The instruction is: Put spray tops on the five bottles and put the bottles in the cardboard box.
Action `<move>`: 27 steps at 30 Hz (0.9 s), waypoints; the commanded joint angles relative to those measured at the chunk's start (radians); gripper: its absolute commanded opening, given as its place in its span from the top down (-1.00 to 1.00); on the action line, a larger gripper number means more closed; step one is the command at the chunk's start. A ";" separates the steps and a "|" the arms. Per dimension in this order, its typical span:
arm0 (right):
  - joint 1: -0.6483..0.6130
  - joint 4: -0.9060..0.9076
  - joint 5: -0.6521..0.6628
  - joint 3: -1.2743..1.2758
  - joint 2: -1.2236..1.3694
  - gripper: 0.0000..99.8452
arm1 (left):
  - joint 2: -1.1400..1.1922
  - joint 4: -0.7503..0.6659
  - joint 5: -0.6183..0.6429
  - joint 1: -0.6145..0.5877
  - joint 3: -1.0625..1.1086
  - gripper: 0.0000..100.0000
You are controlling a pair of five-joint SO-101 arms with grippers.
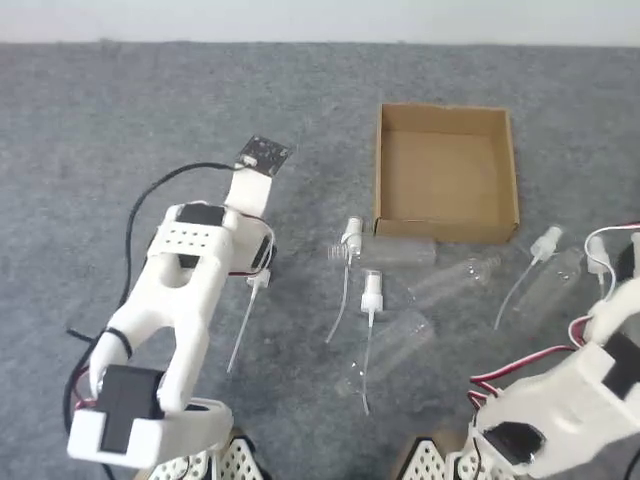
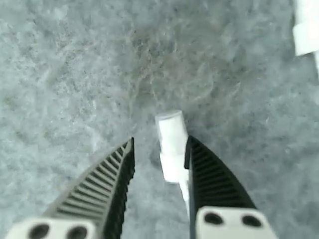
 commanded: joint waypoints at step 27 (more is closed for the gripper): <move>-0.587 0.065 -0.302 0.219 -0.651 0.99 | -0.603 0.364 0.028 -0.021 -0.308 0.98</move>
